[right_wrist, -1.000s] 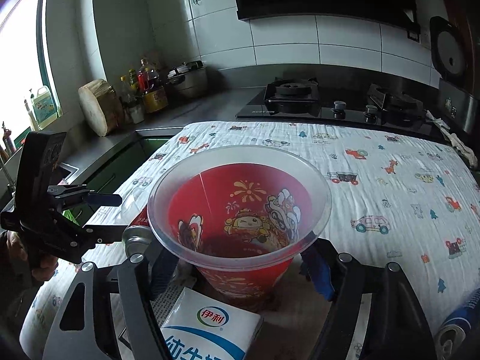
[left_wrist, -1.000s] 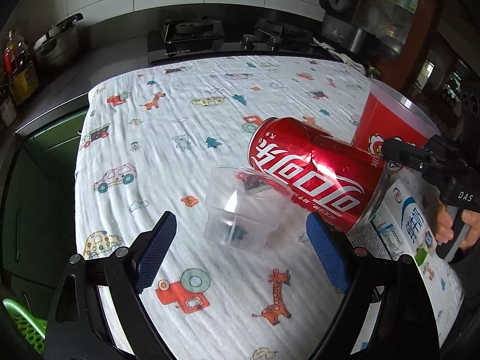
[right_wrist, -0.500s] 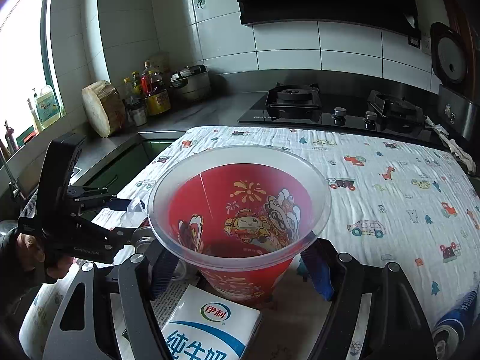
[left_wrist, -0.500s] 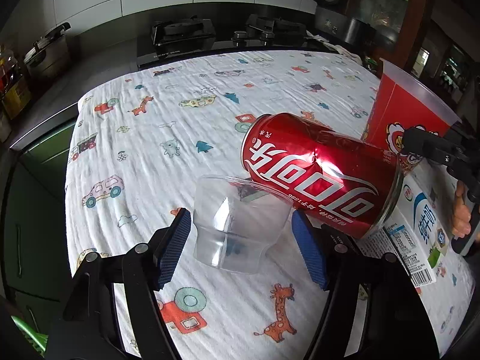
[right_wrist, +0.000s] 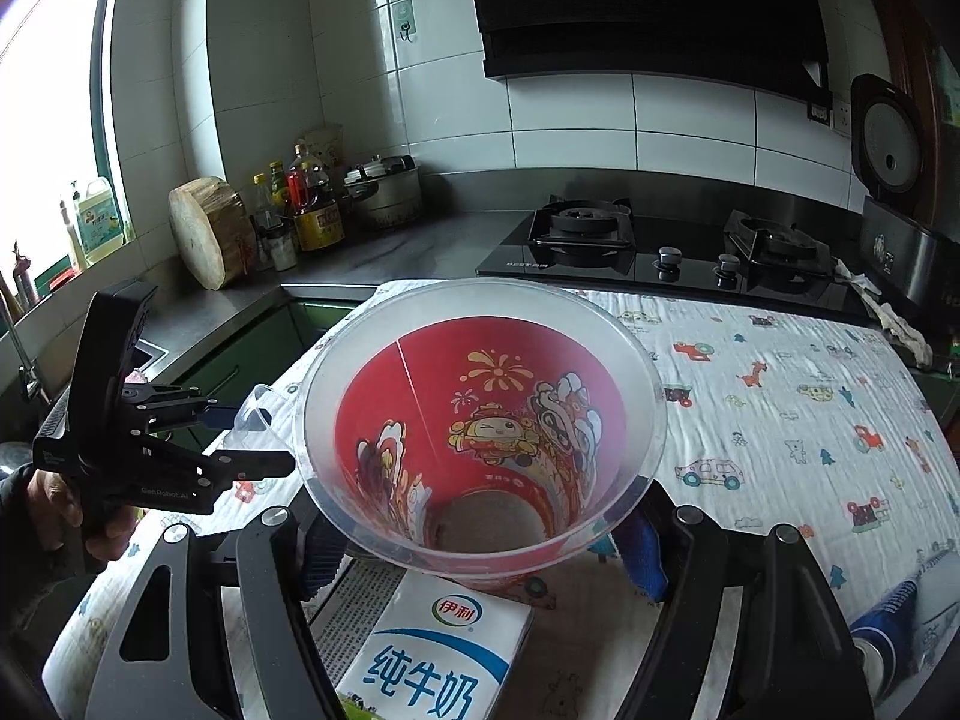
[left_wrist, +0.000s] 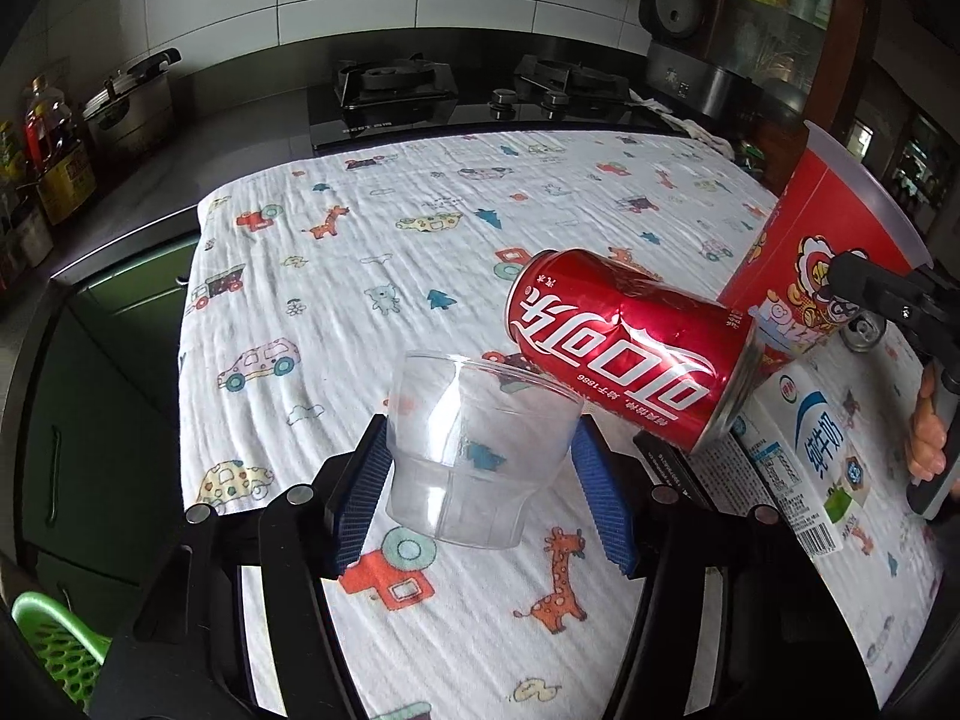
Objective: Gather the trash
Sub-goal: 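Drop the clear cup into the basket with the left gripper while the right drops the red cup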
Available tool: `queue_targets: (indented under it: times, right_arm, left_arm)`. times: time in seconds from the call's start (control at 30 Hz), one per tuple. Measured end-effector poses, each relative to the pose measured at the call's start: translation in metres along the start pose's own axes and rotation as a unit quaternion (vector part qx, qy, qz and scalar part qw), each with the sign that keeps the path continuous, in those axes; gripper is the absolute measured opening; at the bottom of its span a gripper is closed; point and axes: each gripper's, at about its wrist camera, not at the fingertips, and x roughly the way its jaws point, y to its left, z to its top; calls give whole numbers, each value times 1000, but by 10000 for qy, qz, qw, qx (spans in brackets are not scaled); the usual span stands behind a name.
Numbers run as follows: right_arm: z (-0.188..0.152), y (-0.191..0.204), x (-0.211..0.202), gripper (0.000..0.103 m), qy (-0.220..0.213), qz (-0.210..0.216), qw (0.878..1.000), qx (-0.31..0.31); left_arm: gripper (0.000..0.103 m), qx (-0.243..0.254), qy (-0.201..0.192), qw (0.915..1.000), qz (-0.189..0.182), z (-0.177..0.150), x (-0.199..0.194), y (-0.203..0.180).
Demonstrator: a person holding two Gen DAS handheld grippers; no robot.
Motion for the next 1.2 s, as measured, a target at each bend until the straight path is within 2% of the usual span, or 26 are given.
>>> queue_targets:
  times: [0.17, 0.3, 0.43, 0.67, 0.9, 1.0, 1.13, 1.17, 1.2]
  right_arm:
    - [5, 21, -22, 71, -112, 19, 9998, -167]
    - [6, 44, -37, 71, -88, 171, 9995, -269]
    - [5, 74, -44, 71, -9, 432, 9986, -303]
    - [-3, 143, -45, 71, 131, 894, 9941, -605]
    - [-11, 211, -34, 71, 309, 1303, 9872, -867]
    - [-12, 236, -27, 71, 382, 1441, 9841, -969]
    - [-13, 264, -16, 71, 490, 1594, 9804, -1047]
    - [-13, 271, -13, 71, 519, 1626, 9796, -1060]
    - [-13, 277, -9, 71, 554, 1663, 9787, -1065]
  left_arm:
    - [61, -190, -255, 9994, 135, -11, -43, 12]
    - [61, -416, -405, 9979, 291, -29, -80, 26]
    - [61, -651, -490, 9949, 598, -56, -116, 46]
    - [61, -1216, -207, 9846, 1242, -121, -161, 98]
    - [61, -1706, 246, 9697, 1730, -180, -175, 147]
    - [62, -1924, 483, 9630, 1825, -201, -172, 163]
    - [63, -2234, 673, 9561, 1771, -224, -170, 178]
    - [64, -2291, 678, 9551, 1750, -229, -171, 180]
    - [71, -2345, 688, 9537, 1755, -233, -171, 182]
